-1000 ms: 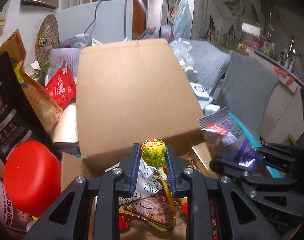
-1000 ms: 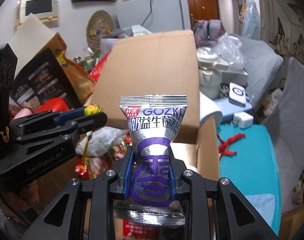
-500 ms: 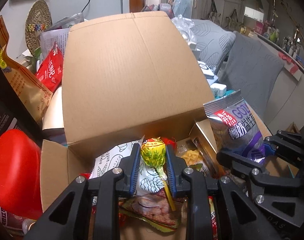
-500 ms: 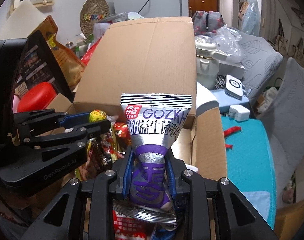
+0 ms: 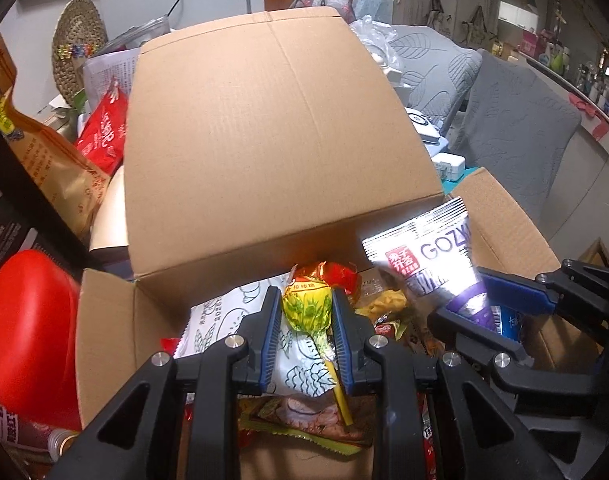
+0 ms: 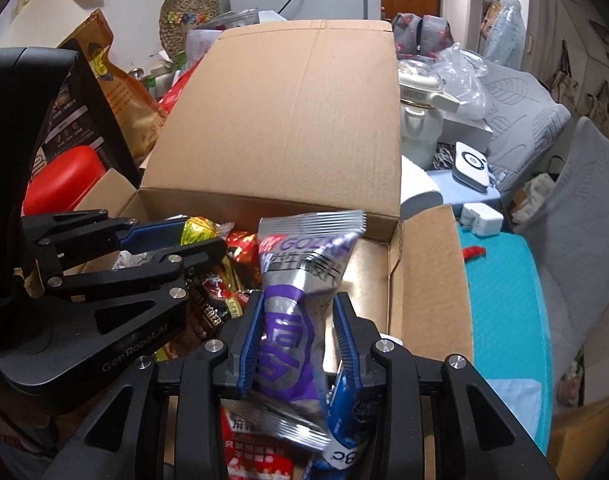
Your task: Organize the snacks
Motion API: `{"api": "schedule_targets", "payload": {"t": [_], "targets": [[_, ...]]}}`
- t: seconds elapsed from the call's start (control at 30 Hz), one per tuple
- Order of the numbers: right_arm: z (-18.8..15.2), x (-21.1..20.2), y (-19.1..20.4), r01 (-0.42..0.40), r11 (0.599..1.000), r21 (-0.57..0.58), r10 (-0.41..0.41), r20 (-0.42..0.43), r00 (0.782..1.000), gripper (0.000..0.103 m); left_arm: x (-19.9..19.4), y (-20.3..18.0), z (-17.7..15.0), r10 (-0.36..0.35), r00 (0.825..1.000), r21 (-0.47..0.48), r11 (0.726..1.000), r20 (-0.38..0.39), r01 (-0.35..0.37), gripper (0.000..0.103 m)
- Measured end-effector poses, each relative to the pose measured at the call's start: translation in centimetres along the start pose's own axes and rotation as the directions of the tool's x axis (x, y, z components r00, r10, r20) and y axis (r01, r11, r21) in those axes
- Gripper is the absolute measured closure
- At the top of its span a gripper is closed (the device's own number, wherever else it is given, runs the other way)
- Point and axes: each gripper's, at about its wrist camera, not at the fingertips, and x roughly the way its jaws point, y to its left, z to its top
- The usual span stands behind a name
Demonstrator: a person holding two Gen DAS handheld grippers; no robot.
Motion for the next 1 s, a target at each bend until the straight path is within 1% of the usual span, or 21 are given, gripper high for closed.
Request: {"api": "schedule_targets", "payload": {"t": [0.1, 0.17, 0.23, 0.4, 0.5, 0.53, 0.57, 0.7, 0.8, 0.9, 1.0], "targets": [[0.0, -0.1, -0.1, -0.013, 1.000, 0.011, 0.013, -0.005, 1.000, 0.064, -0.8, 0.1, -0.2, 0.016, 1.000, -0.019, 1.000, 0.009, -0.016, 0.077], [0.0, -0.2, 0.0, -0.023, 1.000, 0.014, 0.023, -0.009, 1.000, 0.060, -1.3, 0.2, -0.4, 0.027, 1.000, -0.031, 0.999, 0.014, -0.026, 0.077], [-0.2, -0.4, 0.1, -0.027, 1.000, 0.012, 0.027, -0.008, 1.000, 0.056, -1.8, 0.3, -0.7, 0.045, 0.999, -0.034, 0.998, 0.015, -0.044, 0.074], [-0.5, -1.4, 0.5, -0.024, 1.000, 0.017, 0.024, 0.008, 1.000, 0.050, -3.2, 0.7, -1.3, 0.083, 0.996, -0.043, 0.996, 0.024, -0.081, 0.057], [-0.6, -2.0, 0.7, -0.016, 1.000, 0.018, 0.016, 0.019, 1.000, 0.042, -4.2, 1.0, -1.6, 0.104, 0.994, -0.055, 0.993, 0.035, -0.102, 0.051], [-0.7, -2.4, 0.7, -0.004, 1.000, 0.015, 0.004, 0.026, 1.000, 0.038, -4.6, 1.2, -1.7, 0.108, 0.993, -0.057, 0.993, 0.039, -0.106, 0.050], [-0.8, -2.9, 0.8, 0.007, 1.000, 0.010, -0.007, 0.034, 0.999, 0.036, -5.2, 1.1, -1.8, 0.111, 0.993, -0.058, 0.992, 0.044, -0.109, 0.050], [-0.9, -4.7, 1.0, 0.012, 1.000, 0.002, -0.012, 0.057, 0.998, 0.036, -7.4, 1.0, -1.9, 0.109, 0.991, -0.066, 0.992, 0.083, -0.103, 0.050], [-1.0, -6.3, 1.2, 0.031, 1.000, 0.000, -0.031, 0.082, 0.996, 0.036, -9.1, 0.8, -2.1, 0.106, 0.988, -0.066, 0.993, 0.110, -0.099, 0.050], [-1.2, -8.0, 1.5, 0.054, 0.999, -0.005, -0.053, 0.111, 0.992, 0.031, -10.9, 0.5, -2.2, 0.100, 0.986, -0.067, 0.994, 0.135, -0.092, 0.050], [-1.4, -10.0, 1.9, 0.070, 0.998, -0.011, -0.067, 0.142, 0.988, 0.031, -12.5, 0.3, -2.4, 0.095, 0.983, -0.070, 0.994, 0.158, -0.085, 0.050]]}}
